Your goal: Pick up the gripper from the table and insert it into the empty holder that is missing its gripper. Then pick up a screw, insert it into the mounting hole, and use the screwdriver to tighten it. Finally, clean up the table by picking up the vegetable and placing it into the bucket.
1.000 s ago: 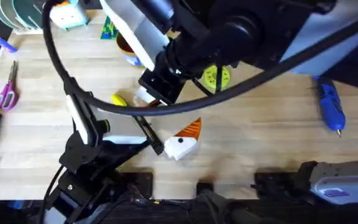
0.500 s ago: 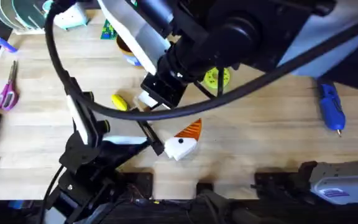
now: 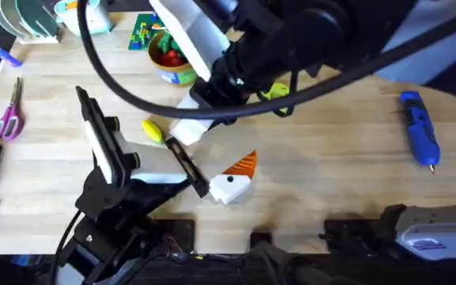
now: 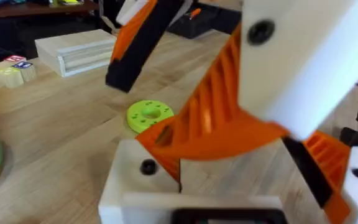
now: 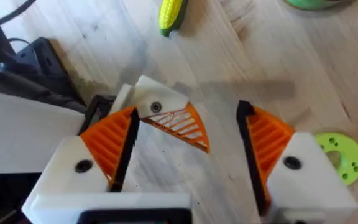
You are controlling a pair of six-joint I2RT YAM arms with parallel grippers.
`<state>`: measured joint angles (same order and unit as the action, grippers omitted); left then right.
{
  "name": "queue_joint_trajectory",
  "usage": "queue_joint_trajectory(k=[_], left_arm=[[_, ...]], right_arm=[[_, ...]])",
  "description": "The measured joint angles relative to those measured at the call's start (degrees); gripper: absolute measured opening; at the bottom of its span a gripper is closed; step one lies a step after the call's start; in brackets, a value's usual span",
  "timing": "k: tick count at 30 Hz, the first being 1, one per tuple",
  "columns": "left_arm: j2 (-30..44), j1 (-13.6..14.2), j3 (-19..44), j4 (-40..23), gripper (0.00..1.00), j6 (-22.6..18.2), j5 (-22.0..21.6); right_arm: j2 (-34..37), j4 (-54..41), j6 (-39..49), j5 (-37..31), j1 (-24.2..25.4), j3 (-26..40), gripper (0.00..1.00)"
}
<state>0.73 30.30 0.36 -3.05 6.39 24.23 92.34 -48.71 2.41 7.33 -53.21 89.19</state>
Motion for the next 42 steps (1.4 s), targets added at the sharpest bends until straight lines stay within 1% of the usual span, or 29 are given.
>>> queue_joint_trajectory(k=[2, 5, 6, 12, 13, 15, 18, 19, 20, 23, 25, 27, 29, 32, 34, 38, 42], left_arm=[[0.0, 0.0, 0.0, 0.0, 0.993, 0.0, 0.0], [0.0, 0.0, 0.0, 0.0, 0.993, 0.0, 0.0], [0.0, 0.0, 0.0, 0.0, 0.993, 0.0, 0.0], [0.0, 0.0, 0.0, 0.0, 0.981, 0.1, 0.0], [0.0, 0.0, 0.0, 0.0, 0.894, 0.1, 0.0], [0.0, 0.0, 0.0, 0.0, 0.577, -0.2, 0.0], [0.0, 0.0, 0.0, 0.0, 0.099, -0.2, 0.0], [0.0, 0.0, 0.0, 0.0, 0.033, -0.4, 0.0], [0.0, 0.0, 0.0, 0.0, 0.016, -0.4, 0.0], [0.0, 0.0, 0.0, 0.0, 0.020, -0.4, 0.0], [0.0, 0.0, 0.0, 0.0, 0.019, -0.4, 0.0], [0.0, 0.0, 0.0, 0.0, 0.018, -0.4, 0.0], [0.0, 0.0, 0.0, 0.0, 0.018, -0.4, 0.0], [0.0, 0.0, 0.0, 0.0, 0.018, -0.4, 0.0], [0.0, 0.0, 0.0, 0.0, 0.018, -0.4, 0.0], [0.0, 0.0, 0.0, 0.0, 0.017, -0.4, 0.0], [0.0, 0.0, 0.0, 0.0, 0.017, -0.4, 0.0]], right_arm=[[-1.6, -0.9, -0.4, 0.0, 1.2, 0.0, 0.938], [-5.7, -3.5, -0.7, 0.0, 4.1, 0.0, 0.943], [-10.9, -7.6, -0.8, 0.0, 7.8, 0.4, 0.945], [-21.0, -14.6, -0.7, 0.0, 12.7, 0.9, 0.951], [-22.7, -15.6, -0.7, 0.0, 13.4, 0.9, 0.961], [-25.7, -17.4, -0.4, -0.1, 14.5, 0.9, 0.986], [-29.9, -20.2, 0.4, -0.1, 15.6, 1.0, 0.991], [-31.2, -21.1, 0.6, -0.5, 15.9, 1.0, 0.991], [-32.4, -22.0, 0.8, -1.2, 16.2, 1.0, 0.991], [-35.3, -25.6, 0.4, -5.3, 17.7, 1.0, 0.991], [-36.7, -28.6, -0.8, -8.8, 19.7, 1.0, 0.991], [-37.8, -32.0, -1.8, -12.9, 23.1, 1.0, 0.991], [-38.2, -34.2, -2.4, -17.0, 27.5, 0.9, 0.991], [-38.3, -32.4, -2.8, -21.6, 35.7, -1.5, 0.991], [-38.2, -29.1, -2.9, -23.9, 41.8, -4.7, 0.991], [-37.3, -20.2, -2.3, -26.3, 54.0, -11.8, 0.991], [-33.8, -12.8, 1.5, -26.9, 63.8, -16.5, 0.991]])
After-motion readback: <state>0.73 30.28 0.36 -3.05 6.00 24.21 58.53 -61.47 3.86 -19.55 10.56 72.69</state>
